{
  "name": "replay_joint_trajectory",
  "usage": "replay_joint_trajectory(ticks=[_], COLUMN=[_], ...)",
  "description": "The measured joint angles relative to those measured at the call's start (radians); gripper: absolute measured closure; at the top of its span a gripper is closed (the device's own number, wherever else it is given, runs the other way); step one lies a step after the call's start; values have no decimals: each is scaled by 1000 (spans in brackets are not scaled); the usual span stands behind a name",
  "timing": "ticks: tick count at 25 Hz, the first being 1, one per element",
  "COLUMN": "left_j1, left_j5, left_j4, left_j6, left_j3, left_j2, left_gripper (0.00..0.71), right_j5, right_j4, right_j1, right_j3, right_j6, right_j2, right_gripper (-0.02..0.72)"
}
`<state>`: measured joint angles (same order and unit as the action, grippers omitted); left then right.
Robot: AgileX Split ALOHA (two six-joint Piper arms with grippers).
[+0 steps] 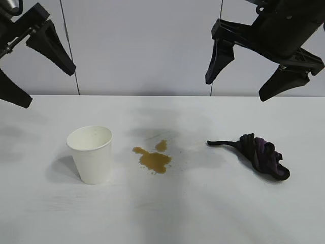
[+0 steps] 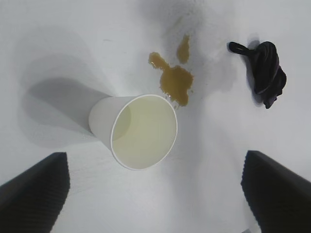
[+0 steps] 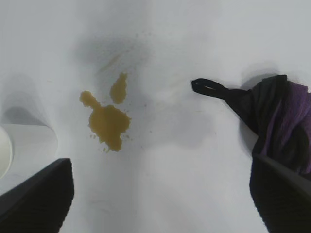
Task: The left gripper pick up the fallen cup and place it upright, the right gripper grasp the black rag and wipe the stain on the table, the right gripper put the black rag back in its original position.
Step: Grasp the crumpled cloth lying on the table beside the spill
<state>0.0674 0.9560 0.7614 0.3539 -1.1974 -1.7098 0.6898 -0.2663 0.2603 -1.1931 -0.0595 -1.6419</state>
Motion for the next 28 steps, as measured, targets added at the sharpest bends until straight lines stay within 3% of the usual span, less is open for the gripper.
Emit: replay_joint_trajectory(ticks=[5, 8, 10, 16, 21, 28], left_j1=[0, 0, 0, 0, 0, 0], left_j5=[-1, -3, -4, -6, -6, -6], left_j4=[10, 32, 41, 45, 45, 45], left_j6=[0, 0, 0, 0, 0, 0], left_j3=[0, 0, 0, 0, 0, 0], left_j2=[0, 0, 0, 0, 0, 0], left_gripper=[17, 17, 17, 17, 17, 17], right_j5=[29, 64, 88, 101, 40, 20], right_j4=[6, 39, 78, 319, 345, 446], right_j1=[0, 0, 0, 0, 0, -2], right_j3=[0, 0, 0, 0, 0, 0], right_j6=[60, 117, 110, -116, -183, -293], right_j2=[0, -1, -13, -94, -201, -272], right_gripper=[21, 21, 26, 66, 101, 131])
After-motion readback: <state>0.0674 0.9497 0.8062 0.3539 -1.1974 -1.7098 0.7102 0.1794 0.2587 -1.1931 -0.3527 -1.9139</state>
